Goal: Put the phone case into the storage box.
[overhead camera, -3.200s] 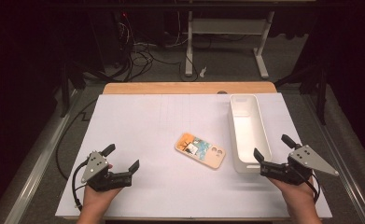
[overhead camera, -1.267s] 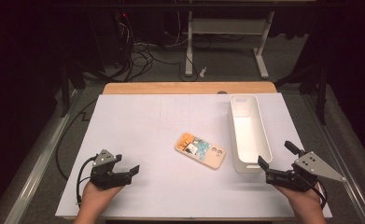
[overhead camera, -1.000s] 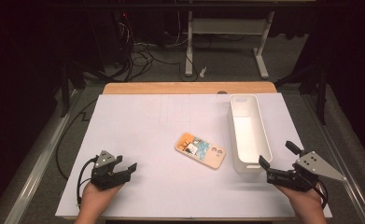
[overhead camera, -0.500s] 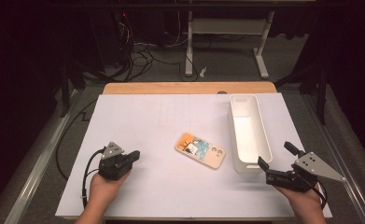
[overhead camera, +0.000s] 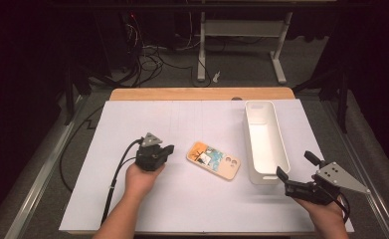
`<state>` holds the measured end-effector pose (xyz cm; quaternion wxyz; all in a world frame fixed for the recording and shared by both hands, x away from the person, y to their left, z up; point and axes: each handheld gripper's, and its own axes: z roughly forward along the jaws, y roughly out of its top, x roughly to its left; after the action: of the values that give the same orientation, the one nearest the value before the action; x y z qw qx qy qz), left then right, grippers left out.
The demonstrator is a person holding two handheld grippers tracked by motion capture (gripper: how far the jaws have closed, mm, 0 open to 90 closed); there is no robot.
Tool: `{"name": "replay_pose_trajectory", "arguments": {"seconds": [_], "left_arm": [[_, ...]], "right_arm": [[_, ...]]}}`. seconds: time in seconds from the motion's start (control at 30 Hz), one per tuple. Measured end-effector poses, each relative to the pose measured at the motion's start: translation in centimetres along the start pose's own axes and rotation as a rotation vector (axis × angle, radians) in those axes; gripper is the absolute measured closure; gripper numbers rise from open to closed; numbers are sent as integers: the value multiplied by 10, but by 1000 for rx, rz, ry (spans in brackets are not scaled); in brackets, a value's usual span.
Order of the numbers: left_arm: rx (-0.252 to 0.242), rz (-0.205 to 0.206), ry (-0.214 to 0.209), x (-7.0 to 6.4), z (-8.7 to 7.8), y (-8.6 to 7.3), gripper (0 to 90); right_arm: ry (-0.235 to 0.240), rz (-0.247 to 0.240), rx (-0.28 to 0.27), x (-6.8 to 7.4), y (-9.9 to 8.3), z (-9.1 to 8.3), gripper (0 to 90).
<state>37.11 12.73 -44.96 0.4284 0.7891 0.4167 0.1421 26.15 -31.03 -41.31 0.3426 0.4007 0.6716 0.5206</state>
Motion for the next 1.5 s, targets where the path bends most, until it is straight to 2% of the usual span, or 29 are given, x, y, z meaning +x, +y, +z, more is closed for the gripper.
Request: {"name": "replay_pose_trajectory", "arguments": {"seconds": [0.07,0.13,0.17,0.23,0.47,0.57,0.7,0.77,0.83,0.97,1.1,1.17,1.33,1.5], "left_arm": [[2,12,-22,-8,19,9,900],[13,43,-27,-13,30,15,900],[13,43,-27,-13,30,15,900],[45,61,-7,-20,47,25,900],[107,45,-6,-27,78,45,900],[127,57,5,-28,89,53,900],[171,103,47,-28,100,61,900],[177,100,55,-24,102,62,900],[181,81,35,-21,104,61,900],[212,85,21,-17,108,56,900],[211,67,-20,-20,108,54,900],[218,78,-27,-22,108,53,900],[231,102,-41,-23,102,49,900],[225,94,-78,-21,91,39,900]], "right_arm": [[2,-1,-4,-1,0,-1,3],[1,3,-7,-1,0,-1,3],[1,3,-7,-1,0,-1,3],[3,7,-9,-1,1,-1,3],[11,18,-16,-1,1,-2,5],[13,23,-19,-2,1,-2,4],[16,25,-22,-2,0,-2,5],[16,27,-24,-2,0,-3,4],[17,27,-24,-2,0,-3,4],[18,26,-21,-2,0,-2,4],[16,22,-25,-1,0,-2,4],[15,18,-26,-1,1,-3,4],[9,17,-25,0,1,-3,4],[6,14,-22,1,1,-3,4]]}}
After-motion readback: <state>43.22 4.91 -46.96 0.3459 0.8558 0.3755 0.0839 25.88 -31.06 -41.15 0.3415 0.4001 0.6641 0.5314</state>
